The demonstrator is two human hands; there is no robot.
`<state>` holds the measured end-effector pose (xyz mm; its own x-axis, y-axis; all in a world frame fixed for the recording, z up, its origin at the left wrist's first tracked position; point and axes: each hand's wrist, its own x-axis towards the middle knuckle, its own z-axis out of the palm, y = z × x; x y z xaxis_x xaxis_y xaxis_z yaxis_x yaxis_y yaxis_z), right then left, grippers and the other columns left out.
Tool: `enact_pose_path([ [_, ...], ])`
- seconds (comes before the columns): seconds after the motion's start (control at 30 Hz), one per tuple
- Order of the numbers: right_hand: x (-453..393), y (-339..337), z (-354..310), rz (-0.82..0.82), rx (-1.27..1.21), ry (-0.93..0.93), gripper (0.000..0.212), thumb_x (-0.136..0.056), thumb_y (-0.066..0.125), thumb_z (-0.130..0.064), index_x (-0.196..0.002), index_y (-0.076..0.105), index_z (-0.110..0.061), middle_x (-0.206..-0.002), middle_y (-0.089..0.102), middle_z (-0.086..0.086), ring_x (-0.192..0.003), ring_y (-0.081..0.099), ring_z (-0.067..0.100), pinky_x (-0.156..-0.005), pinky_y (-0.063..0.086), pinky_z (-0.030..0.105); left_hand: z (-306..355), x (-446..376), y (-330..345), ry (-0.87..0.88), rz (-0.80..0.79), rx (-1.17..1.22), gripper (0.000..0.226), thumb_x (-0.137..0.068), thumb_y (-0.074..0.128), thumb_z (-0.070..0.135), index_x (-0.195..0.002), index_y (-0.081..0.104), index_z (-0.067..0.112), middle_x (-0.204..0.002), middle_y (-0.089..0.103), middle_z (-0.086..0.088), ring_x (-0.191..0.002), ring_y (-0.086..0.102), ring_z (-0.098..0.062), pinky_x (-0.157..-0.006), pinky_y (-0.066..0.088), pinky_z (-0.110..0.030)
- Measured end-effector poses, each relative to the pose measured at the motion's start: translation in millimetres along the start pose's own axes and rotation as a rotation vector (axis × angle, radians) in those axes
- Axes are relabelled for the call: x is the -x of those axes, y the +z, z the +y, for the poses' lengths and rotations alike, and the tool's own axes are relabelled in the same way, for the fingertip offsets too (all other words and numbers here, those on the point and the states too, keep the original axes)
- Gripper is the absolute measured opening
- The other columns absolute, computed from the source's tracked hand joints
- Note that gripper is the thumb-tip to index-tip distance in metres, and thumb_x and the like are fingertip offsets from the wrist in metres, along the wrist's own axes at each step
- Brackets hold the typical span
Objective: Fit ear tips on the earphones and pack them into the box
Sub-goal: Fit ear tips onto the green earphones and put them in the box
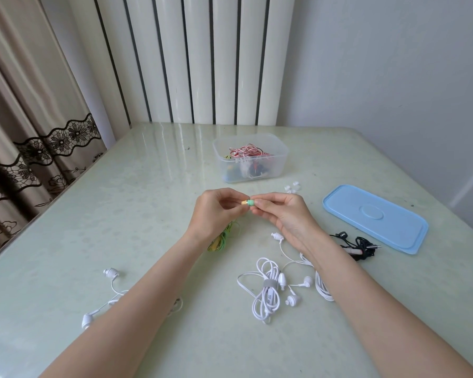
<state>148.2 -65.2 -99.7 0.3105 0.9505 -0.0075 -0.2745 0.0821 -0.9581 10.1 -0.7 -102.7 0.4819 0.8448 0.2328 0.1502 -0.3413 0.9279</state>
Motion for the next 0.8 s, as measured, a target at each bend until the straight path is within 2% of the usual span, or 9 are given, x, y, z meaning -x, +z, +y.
enact_pose_path([
  [0.1,-1.0,0.1,-0.9,-0.007,-0.053,0.044,0.012,-0.082,0.056,0.009,-0.082,0.066,0.002,-0.066,0.072,0.002,-0.061,0.067,0.008,-0.065,0.054,0.013,1.3,2.1,-1.3,0.048,0.010,-0.029,0.013,-0.075,0.071,0.004,-0.080,0.070,0.016,-0.079,0.071,0.001,-0.072,0.067,-0.004,-0.069,0.051,-0.012],
  [0.2,-1.8,1.0,-1.1,-0.021,-0.049,0.054,0.012,-0.083,0.056,0.007,-0.084,0.066,0.001,-0.064,0.070,0.001,-0.059,0.065,0.006,-0.063,0.053,0.012,1.6,1.5,-4.9,0.005,-0.001,0.047,0.015,-0.075,0.071,0.003,-0.079,0.071,0.017,-0.077,0.071,0.003,-0.071,0.067,-0.004,-0.069,0.052,-0.013],
  [0.33,-1.0,0.6,0.9,0.015,0.070,-0.049,0.014,-0.082,0.059,0.007,-0.083,0.068,-0.004,-0.068,0.068,0.003,-0.059,0.063,0.006,-0.068,0.054,0.015,0.2,0.3,-1.2,-0.120,-0.013,0.145,0.012,-0.077,0.070,0.003,-0.079,0.069,0.015,-0.068,0.071,0.000,-0.065,0.067,-0.012,-0.073,0.057,-0.025],
  [0.4,-0.6,0.5,0.5,0.021,0.159,-0.106,0.016,-0.083,0.058,0.006,-0.083,0.069,-0.005,-0.073,0.067,0.005,-0.062,0.063,0.007,-0.072,0.055,0.016,-0.1,-0.4,0.4,-0.126,-0.017,0.143,0.009,-0.078,0.069,0.005,-0.079,0.070,0.014,-0.069,0.071,-0.004,-0.068,0.067,-0.017,-0.077,0.057,-0.031],
  [0.5,-0.9,1.2,0.5,0.021,0.223,-0.131,0.019,-0.083,0.057,0.007,-0.082,0.069,-0.007,-0.074,0.067,0.005,-0.061,0.064,0.006,-0.073,0.055,0.016,0.3,-0.9,-1.2,-0.131,-0.018,0.151,0.007,-0.079,0.068,0.007,-0.080,0.070,0.014,-0.076,0.072,-0.009,-0.076,0.069,-0.022,-0.082,0.057,-0.033],
  [0.7,-1.2,2.9,1.9,0.051,0.302,-0.160,0.014,-0.083,0.057,0.007,-0.090,0.068,0.001,-0.071,0.065,0.005,-0.054,0.060,0.002,-0.061,0.051,0.012,1.9,-1.0,-2.4,-0.107,-0.034,0.092,0.016,-0.081,0.065,0.004,-0.082,0.070,0.019,-0.081,0.071,-0.002,-0.080,0.067,-0.014,-0.082,0.053,-0.027],
  [0.8,-1.3,3.3,1.8,0.082,0.305,-0.175,0.014,-0.083,0.057,0.006,-0.085,0.068,-0.003,-0.071,0.065,0.007,-0.053,0.061,0.003,-0.058,0.051,0.014,0.3,-2.4,-3.1,-0.108,0.016,0.078,0.015,-0.079,0.067,0.003,-0.083,0.070,0.017,-0.079,0.070,-0.001,-0.075,0.066,-0.010,-0.080,0.053,-0.025],
])
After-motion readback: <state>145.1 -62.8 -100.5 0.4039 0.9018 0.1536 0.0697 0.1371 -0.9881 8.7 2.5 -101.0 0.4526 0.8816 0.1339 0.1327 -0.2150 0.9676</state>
